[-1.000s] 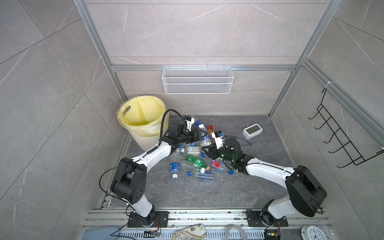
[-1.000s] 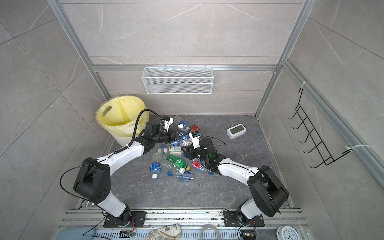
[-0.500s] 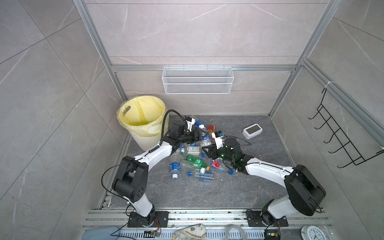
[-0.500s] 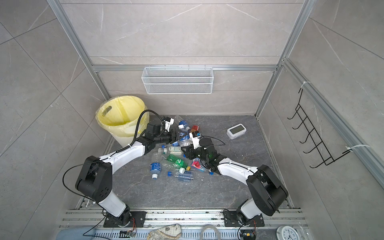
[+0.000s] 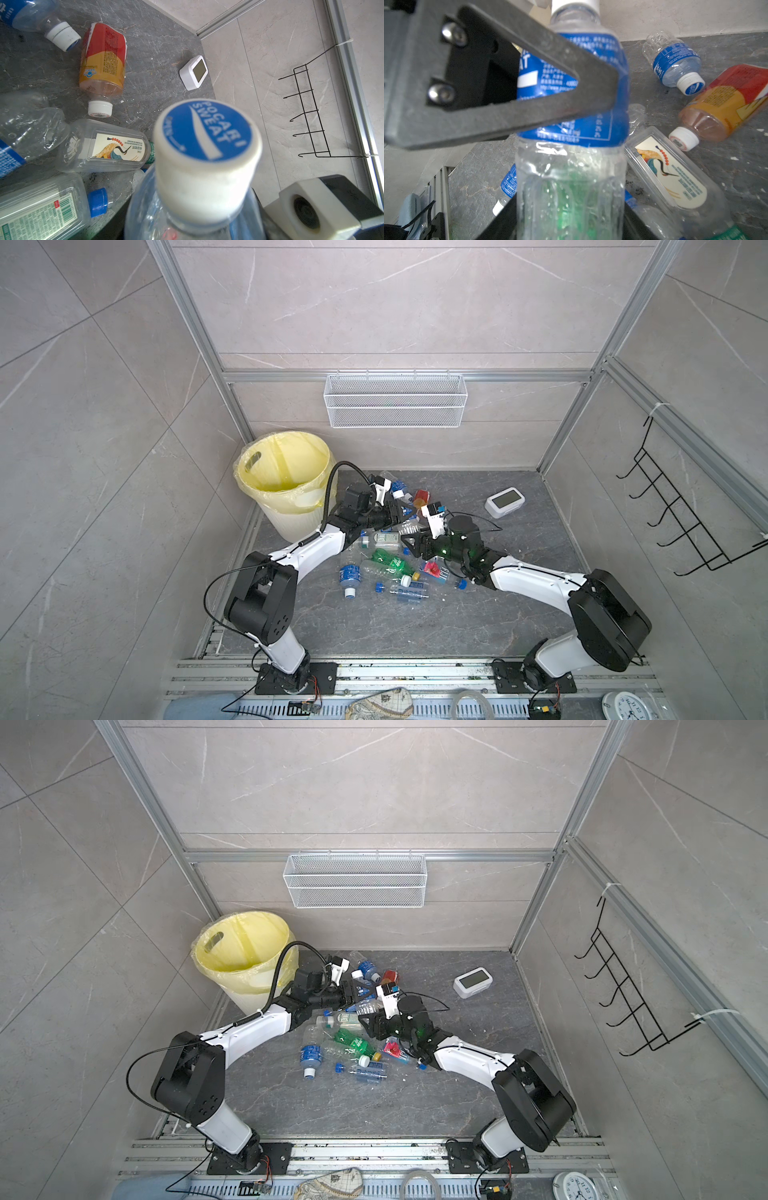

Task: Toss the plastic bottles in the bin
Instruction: 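Hand the Pocari Sweat bottle from the right gripper to the left gripper, then carry the Pocari Sweat bottle with the left gripper over the bin and release it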

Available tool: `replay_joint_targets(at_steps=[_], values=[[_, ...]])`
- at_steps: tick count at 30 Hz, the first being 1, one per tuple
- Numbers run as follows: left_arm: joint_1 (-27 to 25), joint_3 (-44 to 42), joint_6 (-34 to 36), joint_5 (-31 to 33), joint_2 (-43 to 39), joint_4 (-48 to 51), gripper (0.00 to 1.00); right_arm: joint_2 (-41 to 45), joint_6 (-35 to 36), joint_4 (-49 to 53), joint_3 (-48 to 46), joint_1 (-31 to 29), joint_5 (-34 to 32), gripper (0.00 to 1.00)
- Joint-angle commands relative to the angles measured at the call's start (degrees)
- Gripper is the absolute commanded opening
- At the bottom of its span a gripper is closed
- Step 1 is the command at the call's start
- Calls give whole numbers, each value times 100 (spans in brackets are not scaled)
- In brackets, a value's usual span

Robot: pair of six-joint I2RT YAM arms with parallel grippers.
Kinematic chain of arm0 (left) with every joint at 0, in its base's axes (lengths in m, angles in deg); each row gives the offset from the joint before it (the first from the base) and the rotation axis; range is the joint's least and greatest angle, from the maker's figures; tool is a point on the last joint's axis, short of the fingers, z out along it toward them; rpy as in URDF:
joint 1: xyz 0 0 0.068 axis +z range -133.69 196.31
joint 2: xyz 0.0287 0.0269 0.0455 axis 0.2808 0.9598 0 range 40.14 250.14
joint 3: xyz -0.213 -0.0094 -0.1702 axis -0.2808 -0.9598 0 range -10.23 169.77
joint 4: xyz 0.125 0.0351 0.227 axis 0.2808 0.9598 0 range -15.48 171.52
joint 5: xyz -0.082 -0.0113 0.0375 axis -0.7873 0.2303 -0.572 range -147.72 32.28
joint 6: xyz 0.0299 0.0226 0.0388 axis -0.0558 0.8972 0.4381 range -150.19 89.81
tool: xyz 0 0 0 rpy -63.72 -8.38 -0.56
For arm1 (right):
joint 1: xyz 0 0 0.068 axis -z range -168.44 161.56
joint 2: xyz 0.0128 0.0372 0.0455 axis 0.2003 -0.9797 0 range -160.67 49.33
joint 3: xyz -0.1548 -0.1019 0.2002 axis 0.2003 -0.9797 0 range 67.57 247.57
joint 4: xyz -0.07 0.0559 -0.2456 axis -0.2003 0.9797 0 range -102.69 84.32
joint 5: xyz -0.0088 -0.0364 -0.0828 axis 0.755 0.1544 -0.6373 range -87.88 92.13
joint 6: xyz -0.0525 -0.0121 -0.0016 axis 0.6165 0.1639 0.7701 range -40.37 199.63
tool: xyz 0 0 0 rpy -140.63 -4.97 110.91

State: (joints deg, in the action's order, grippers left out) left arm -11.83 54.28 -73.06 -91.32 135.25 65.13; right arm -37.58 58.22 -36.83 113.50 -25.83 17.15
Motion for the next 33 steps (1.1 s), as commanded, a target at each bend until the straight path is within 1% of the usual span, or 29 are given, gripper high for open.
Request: replay_joint_targets(at_steps=[1,5,9,12,16,19,22,25,27,30,33], values=[[-14,0,275,301,-202,165,53,-69,58,-274,14,-23,61,69],[17,95,623,715,-406,618,53,-41,91,-243,16,-20,38,77],[55,290,1032,1424,-621,1347,53,31,152,-181,5,-23,-45,78],[58,343,1362,1817,-843,1578,53,108,172,-179,-21,-22,-72,80],[63,404,1712,2235,-1159,1795,53,246,212,-161,-62,-16,-113,87],[87,509,2077,2714,-1464,2008,53,427,250,-96,-76,-21,-255,99],[141,746,2333,3128,-1794,2238,53,645,234,88,2,-28,-482,99],[189,1162,2632,3553,-2058,2610,53,767,287,711,421,-101,-828,99],[221,1545,2856,3937,-2140,2925,53,765,487,1401,897,-264,-1162,99],[273,2064,3206,4539,-2163,3205,53,705,739,2108,1554,-566,-1704,99],[375,2566,3457,5096,-2172,3304,55,520,835,2599,2202,-824,-1951,99]])
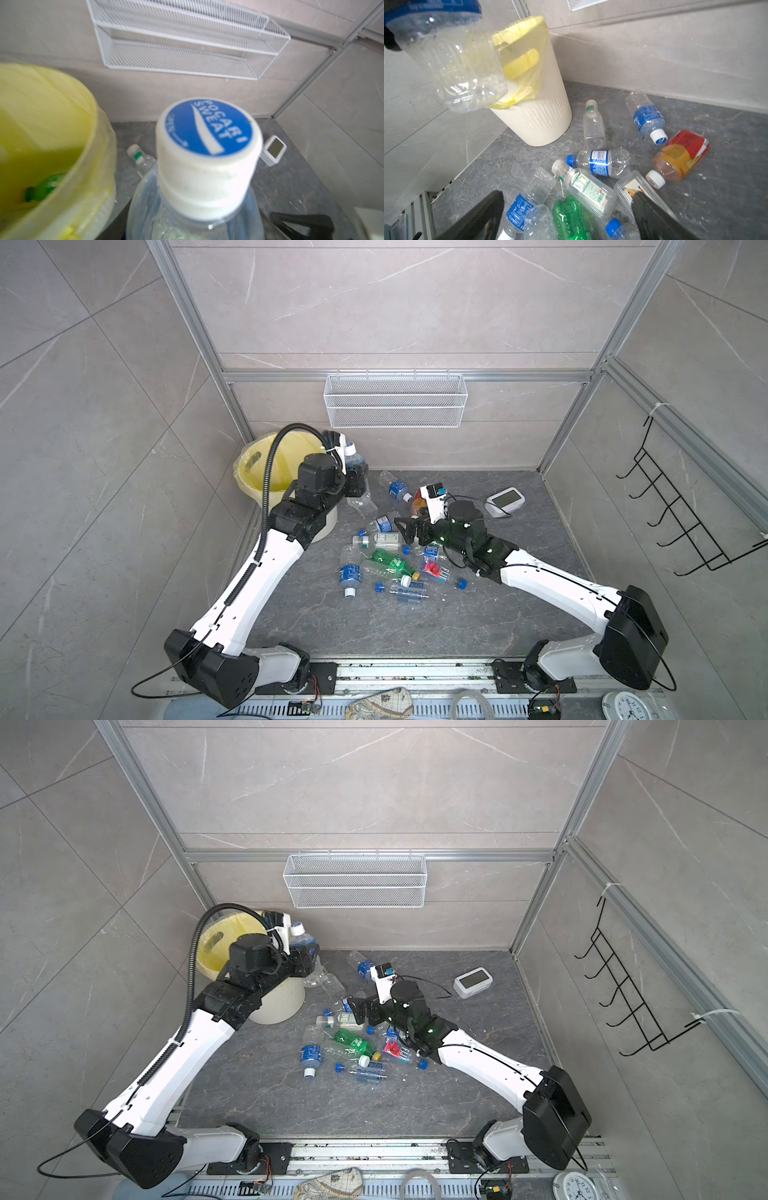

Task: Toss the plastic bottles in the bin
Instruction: 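Carry the Pocari Sweat bottle with the left gripper over the bin and release it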

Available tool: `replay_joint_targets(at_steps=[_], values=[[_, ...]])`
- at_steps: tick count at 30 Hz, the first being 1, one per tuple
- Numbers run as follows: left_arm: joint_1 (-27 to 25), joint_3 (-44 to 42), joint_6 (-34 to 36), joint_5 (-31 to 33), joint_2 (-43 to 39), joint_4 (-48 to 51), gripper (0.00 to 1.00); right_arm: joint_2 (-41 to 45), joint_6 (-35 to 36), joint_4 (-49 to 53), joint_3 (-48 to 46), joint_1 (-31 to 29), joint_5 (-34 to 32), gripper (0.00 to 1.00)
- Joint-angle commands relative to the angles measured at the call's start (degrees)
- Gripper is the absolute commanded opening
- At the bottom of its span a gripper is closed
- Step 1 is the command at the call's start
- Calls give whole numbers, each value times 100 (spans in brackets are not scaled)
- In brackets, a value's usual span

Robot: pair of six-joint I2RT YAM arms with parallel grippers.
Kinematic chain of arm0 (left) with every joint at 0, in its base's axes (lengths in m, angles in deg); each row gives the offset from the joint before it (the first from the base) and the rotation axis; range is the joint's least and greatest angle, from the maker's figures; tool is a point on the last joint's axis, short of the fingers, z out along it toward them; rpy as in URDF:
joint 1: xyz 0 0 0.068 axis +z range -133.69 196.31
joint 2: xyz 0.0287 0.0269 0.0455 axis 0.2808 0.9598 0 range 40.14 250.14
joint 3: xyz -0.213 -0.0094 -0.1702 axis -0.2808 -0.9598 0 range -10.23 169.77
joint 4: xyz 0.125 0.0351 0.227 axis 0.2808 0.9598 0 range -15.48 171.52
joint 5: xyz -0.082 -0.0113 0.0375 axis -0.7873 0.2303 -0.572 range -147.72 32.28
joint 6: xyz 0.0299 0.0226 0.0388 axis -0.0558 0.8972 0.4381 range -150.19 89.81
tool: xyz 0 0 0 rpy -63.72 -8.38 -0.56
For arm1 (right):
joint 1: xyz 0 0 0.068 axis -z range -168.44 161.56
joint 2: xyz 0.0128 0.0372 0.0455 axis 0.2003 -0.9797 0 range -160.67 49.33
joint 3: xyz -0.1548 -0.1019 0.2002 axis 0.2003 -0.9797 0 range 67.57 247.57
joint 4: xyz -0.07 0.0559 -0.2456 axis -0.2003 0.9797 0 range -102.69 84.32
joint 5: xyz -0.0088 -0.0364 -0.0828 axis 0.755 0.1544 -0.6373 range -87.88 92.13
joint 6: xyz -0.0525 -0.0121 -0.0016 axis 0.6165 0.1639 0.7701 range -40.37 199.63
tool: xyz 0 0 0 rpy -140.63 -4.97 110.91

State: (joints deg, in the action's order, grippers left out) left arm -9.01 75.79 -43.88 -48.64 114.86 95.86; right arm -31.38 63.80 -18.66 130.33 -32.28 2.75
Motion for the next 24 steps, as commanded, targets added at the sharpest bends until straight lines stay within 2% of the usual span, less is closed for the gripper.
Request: replay_joint_targets(at_steps=[1,4,7,11,15,16,18,20,24], values=[[177,631,581,927,-133,269,55,-169,291,926,737,-283,-549,99],[411,1221,663,1134,-107,412,55,-341,301,1134,1220,-577,-826,99],[525,1586,891,1360,-171,339,54,-456,283,1187,1552,-764,-777,99],[809,1701,1036,1410,-135,154,53,-626,176,1234,1862,-880,-744,99],[1764,1884,503,784,591,644,56,-845,39,1378,2058,-935,-696,99],[1874,1989,413,701,786,831,61,-873,28,1419,2074,-943,-695,99],[1969,2295,265,508,1167,1334,85,-885,19,1531,2090,-982,-704,99],[1969,2430,224,477,1378,1562,100,-834,21,1586,2038,-995,-712,99],[1987,2741,142,411,1551,1930,100,-669,28,1606,1842,-995,-783,99]])
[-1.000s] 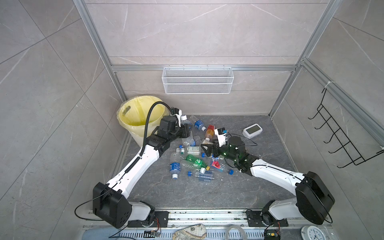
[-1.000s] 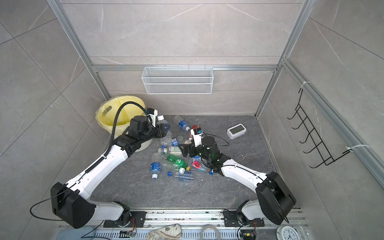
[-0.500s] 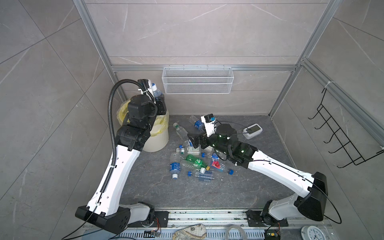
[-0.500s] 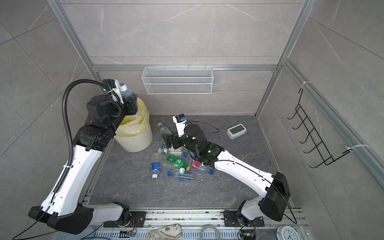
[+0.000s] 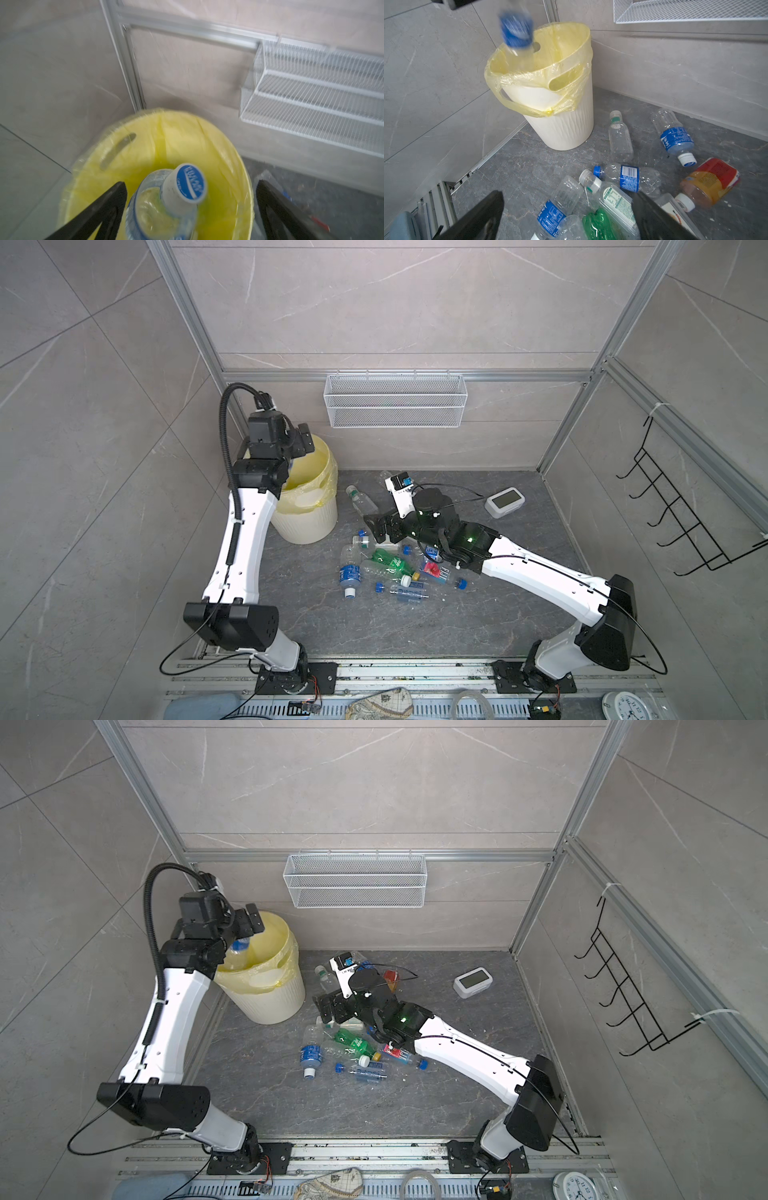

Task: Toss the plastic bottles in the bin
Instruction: 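Carry the Pocari Sweat bottle with the left gripper over the bin and release it, then move the left gripper back over the pile while the right gripper reaches the Fiji bottle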

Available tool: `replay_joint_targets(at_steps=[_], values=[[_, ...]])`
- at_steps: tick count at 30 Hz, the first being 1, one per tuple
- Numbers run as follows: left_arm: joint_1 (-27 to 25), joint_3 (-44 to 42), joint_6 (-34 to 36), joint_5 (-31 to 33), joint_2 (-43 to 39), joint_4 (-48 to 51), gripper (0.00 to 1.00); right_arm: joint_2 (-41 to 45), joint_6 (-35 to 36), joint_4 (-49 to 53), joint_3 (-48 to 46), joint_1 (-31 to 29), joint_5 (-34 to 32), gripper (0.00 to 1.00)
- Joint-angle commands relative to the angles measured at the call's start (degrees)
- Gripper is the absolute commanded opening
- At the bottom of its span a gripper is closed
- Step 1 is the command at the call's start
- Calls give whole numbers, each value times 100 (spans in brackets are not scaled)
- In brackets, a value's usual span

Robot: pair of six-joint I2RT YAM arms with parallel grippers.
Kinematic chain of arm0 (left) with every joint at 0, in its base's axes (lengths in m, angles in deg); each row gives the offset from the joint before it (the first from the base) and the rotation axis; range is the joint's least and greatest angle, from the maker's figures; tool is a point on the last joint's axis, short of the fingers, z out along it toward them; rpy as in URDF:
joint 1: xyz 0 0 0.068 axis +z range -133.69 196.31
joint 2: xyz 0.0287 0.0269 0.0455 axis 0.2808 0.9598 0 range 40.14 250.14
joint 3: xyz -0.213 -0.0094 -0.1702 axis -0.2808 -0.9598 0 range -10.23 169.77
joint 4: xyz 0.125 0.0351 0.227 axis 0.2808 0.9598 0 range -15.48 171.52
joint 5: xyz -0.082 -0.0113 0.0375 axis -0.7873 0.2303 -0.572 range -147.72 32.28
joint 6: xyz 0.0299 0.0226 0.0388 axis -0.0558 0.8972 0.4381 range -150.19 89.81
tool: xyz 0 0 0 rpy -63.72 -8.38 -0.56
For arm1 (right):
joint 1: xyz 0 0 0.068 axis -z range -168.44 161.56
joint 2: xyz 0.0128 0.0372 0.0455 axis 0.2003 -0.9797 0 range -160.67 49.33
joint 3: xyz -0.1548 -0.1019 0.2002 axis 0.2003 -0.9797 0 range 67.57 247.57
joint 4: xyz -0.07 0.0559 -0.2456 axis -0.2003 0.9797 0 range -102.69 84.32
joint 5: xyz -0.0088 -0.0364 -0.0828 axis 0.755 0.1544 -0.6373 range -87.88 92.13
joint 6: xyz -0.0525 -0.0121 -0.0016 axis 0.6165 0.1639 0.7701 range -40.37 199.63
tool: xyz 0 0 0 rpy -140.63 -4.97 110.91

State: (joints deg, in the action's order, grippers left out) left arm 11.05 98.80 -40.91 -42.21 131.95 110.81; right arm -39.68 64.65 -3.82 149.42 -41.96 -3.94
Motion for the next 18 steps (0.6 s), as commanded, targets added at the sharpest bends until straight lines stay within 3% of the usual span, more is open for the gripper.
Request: replay_joint_targets(at_steps=[1,8,18], values=[[-19,421,-191,-346,-209,441,100,206,-57,116,-115,-27,-131,99],[-283,-245,-541,-1139,-891,179,100,279,-127,143,-351,-19,-461,99],[-1669,-1527,-333,-820,-1561,-34,100,564,-217,499,-764,184,-853,99]])
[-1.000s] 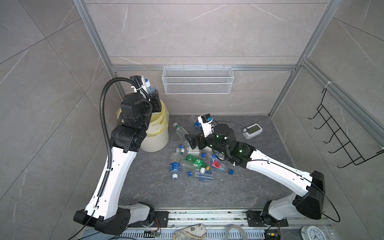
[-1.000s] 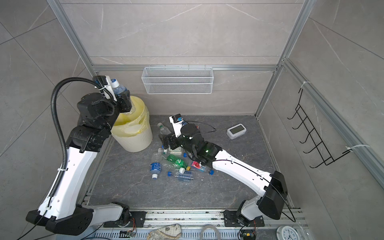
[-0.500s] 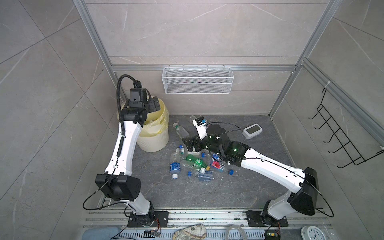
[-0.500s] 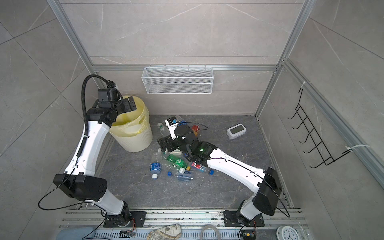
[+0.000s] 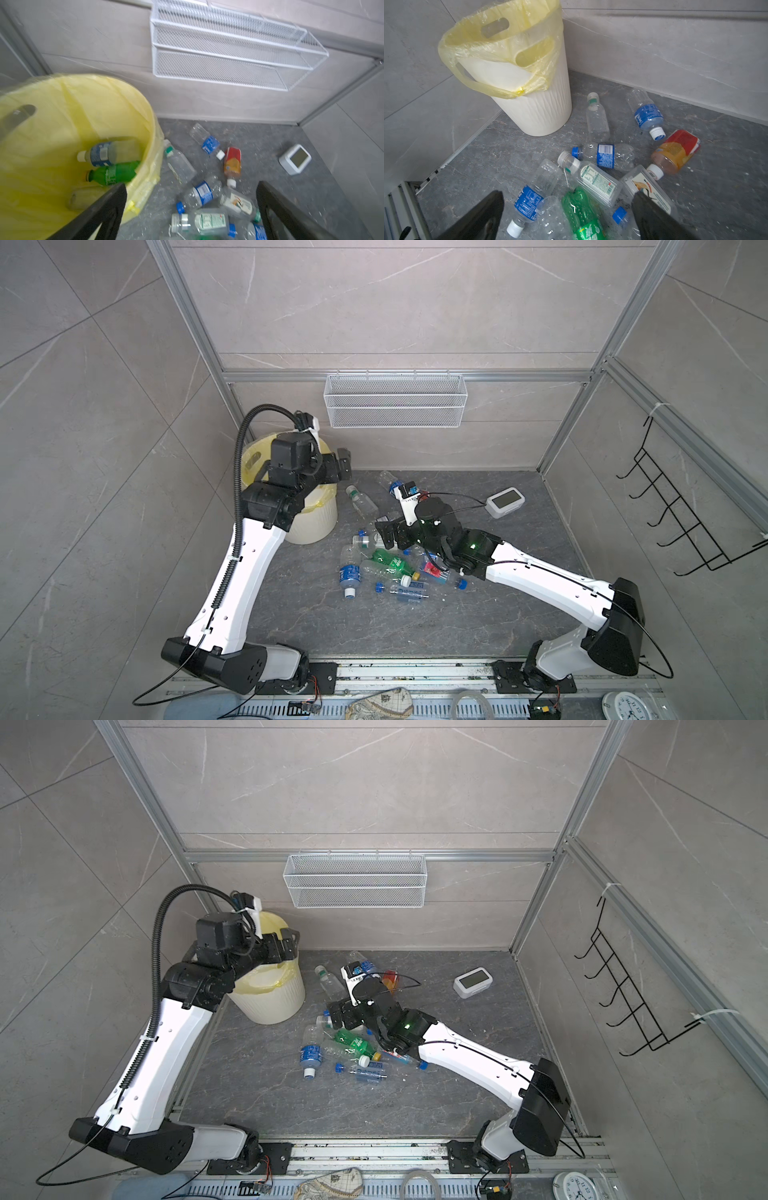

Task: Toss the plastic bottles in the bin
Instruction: 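Move the left gripper back over the pile while the right gripper reaches the Fiji bottle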

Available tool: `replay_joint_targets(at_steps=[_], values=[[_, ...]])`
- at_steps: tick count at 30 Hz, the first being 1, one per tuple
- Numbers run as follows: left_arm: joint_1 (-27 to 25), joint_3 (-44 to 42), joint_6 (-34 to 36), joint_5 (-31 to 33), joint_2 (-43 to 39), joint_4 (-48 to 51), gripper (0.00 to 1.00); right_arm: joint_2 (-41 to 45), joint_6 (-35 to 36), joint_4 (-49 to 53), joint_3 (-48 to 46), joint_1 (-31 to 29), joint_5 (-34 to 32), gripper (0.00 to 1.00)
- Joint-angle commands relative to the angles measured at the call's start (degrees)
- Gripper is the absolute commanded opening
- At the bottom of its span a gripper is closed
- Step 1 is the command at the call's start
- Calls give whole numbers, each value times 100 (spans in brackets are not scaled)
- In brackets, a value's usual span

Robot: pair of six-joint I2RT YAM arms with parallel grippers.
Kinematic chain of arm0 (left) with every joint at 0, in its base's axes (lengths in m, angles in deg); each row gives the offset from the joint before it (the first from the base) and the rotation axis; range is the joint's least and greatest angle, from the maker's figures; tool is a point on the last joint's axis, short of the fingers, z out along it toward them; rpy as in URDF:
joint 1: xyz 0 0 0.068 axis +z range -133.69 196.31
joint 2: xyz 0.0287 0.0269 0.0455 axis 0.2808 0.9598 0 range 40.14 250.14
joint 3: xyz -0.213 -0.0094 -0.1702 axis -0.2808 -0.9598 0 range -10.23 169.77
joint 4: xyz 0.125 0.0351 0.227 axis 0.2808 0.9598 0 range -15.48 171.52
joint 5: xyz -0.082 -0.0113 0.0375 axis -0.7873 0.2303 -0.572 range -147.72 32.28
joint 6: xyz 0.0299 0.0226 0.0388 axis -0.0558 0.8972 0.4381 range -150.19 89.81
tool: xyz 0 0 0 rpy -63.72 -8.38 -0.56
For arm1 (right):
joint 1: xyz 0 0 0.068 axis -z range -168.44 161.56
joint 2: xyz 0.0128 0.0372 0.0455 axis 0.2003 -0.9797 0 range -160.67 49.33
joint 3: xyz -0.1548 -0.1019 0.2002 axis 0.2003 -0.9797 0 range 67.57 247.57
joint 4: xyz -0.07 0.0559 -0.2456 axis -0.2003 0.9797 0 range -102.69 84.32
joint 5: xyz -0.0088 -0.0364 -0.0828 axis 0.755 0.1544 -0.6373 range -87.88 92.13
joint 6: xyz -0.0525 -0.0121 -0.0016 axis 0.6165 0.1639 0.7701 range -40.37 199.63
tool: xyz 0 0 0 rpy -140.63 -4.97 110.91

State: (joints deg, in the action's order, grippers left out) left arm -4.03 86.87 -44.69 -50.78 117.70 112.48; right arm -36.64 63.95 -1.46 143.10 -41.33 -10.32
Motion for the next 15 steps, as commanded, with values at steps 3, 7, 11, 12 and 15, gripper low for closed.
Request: replay_joint_targets(at_steps=[3,7,11,12,15], values=[[-425,-678,2,-45,-227,-312,100,451,-205,416,-312,301,-197,99],[-665,-1186,-190,-353,-274,-575,100,736,-310,638,-566,580,-214,99],[-852,-1838,-340,-597,-361,-1028,100,1013,-484,839,-872,882,-214,99],[-875,-2019,-378,-665,-391,-1181,100,1066,-539,876,-971,949,-219,99],[-970,-2399,-532,-887,-426,-1474,100,1140,-721,1006,-1231,1123,-214,99]])
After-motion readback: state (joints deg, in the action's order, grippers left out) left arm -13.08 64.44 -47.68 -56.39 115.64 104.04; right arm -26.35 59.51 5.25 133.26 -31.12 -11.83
